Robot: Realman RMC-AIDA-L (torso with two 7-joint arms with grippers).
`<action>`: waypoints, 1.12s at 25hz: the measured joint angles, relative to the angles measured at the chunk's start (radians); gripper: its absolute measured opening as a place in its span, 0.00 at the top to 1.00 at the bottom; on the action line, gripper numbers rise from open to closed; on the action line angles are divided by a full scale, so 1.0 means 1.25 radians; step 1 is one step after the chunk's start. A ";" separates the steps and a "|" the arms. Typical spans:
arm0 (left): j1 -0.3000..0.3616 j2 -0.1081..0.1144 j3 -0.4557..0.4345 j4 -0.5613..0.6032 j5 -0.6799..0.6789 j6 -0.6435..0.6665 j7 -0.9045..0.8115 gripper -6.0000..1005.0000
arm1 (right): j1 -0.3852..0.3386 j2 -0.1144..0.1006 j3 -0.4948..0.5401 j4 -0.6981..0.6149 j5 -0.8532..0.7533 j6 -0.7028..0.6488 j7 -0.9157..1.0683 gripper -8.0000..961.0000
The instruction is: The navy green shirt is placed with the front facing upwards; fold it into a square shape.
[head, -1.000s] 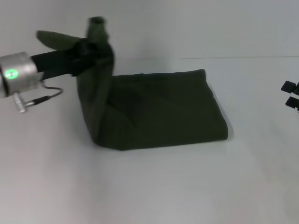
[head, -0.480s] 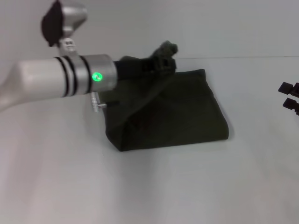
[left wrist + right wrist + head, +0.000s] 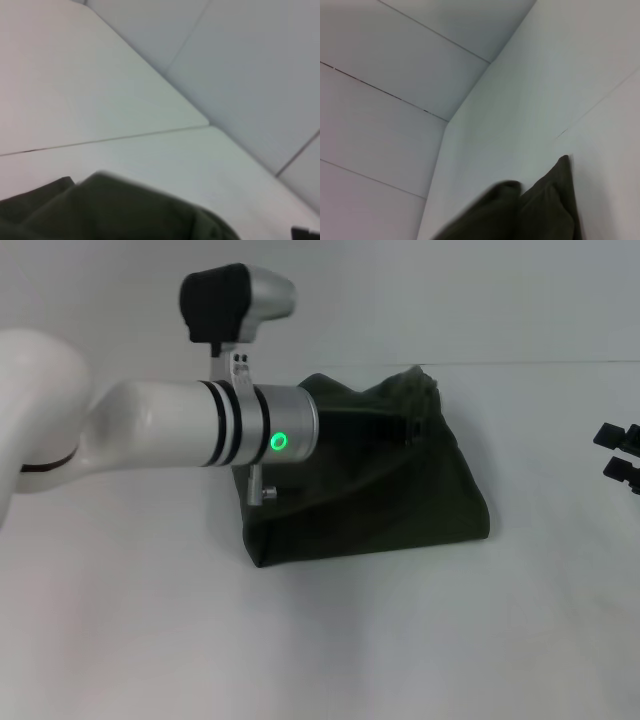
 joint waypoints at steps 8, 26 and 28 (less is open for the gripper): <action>-0.031 -0.003 0.118 0.002 0.002 -0.067 0.011 0.79 | 0.000 -0.002 0.000 0.001 0.000 0.010 0.004 0.17; 0.190 0.067 -0.370 0.071 -0.034 0.389 -0.179 0.17 | 0.100 -0.024 -0.005 -0.069 -0.209 0.011 0.001 0.17; 0.217 0.068 -0.420 0.076 -0.003 0.446 -0.174 0.12 | 0.128 -0.022 -0.015 -0.097 -0.243 0.010 0.002 0.17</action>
